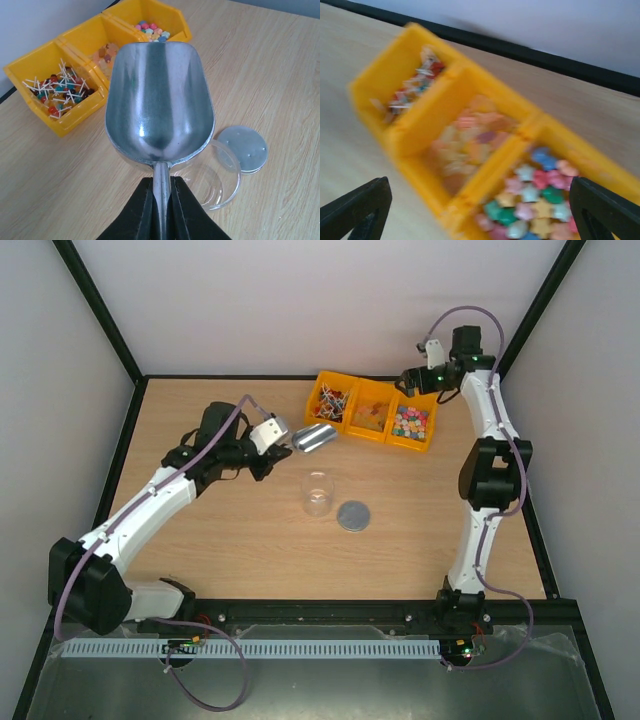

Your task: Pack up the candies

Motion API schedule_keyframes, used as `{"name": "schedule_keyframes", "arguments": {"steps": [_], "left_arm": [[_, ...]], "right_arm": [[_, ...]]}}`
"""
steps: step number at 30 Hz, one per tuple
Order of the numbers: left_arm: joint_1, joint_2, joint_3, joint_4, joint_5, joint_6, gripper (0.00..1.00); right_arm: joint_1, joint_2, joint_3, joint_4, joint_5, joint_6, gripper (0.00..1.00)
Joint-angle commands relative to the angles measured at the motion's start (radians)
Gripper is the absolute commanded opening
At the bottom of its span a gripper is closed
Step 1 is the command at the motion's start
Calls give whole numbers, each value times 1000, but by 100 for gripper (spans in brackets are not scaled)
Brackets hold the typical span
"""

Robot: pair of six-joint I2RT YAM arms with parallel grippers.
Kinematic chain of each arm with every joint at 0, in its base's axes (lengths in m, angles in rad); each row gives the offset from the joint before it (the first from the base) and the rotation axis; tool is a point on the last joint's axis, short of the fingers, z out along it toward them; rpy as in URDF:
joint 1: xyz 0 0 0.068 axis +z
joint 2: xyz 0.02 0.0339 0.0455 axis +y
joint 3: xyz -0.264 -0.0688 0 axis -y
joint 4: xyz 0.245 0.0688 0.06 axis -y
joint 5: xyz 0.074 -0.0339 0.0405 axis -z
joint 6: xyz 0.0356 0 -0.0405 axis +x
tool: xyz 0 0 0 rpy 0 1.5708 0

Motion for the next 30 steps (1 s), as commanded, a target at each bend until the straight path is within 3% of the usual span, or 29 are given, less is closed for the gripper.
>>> {"name": "schedule_keyframes", "arguments": {"steps": [1,14,18,23,26,30], "left_arm": [[12,-9,-3,10,4,-13,2],[30,-18,-21,-15,4,0,2],[33,-14,-20,-22,5,4,2],[34,-7,-14,-34,7,12,2],[38,-7,-16,-38,10,15,2],[43,-6,-17,-41,25,12,2]], "right_arm": [[-35,119,120,54,170,-9,100],[-38,329,215,245,313,-68,99],[-38,358,221,247,263,-111,99],[-37,384,220,121,120,-203,100],[-38,385,218,28,73,-243,93],[-38,363,203,-102,28,-318,75]]}}
